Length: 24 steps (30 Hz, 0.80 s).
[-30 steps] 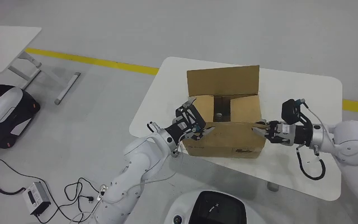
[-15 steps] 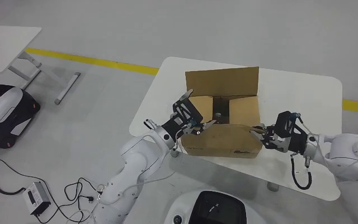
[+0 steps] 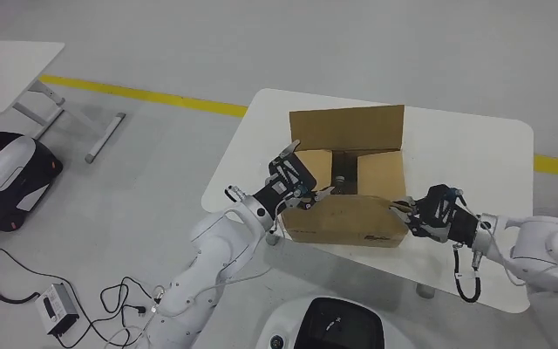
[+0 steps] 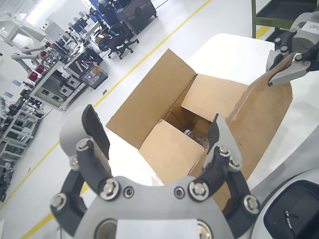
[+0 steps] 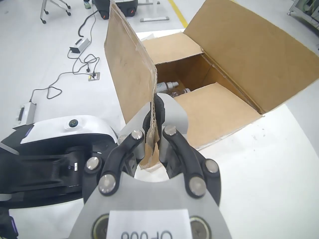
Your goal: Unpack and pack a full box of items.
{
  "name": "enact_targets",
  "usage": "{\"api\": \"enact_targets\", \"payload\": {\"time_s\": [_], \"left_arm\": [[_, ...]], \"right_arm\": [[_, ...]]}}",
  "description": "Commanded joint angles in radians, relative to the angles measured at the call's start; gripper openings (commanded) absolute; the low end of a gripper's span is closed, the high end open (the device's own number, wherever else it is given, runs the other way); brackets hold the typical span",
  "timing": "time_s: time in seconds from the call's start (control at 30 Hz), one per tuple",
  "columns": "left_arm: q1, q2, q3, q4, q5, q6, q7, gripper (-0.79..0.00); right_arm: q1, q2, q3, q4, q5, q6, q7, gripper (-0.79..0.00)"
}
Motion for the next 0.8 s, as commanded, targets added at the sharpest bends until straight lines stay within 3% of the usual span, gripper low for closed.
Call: {"api": "enact_targets", "payload": {"time_s": [0.0, 0.23, 0.77], "left_arm": [[-0.004, 0.001, 0.002, 0.002, 0.009, 0.006, -0.003, 0.0], [-0.018, 0.002, 0.02, 0.021, 0.032, 0.014, -0.029, 0.0], [-0.058, 0.004, 0.074, 0.08, 0.057, -0.023, -0.129, 0.0]], "right_arm": [[-0.032, 0.004, 0.017, -0.025, -0.062, 0.008, -0.048, -0.785], [-0.1, 0.015, 0.06, -0.082, -0.206, -0.009, -0.169, -0.785], [-0.133, 0.02, 0.082, -0.129, -0.419, -0.039, -0.271, -0.785]]}}
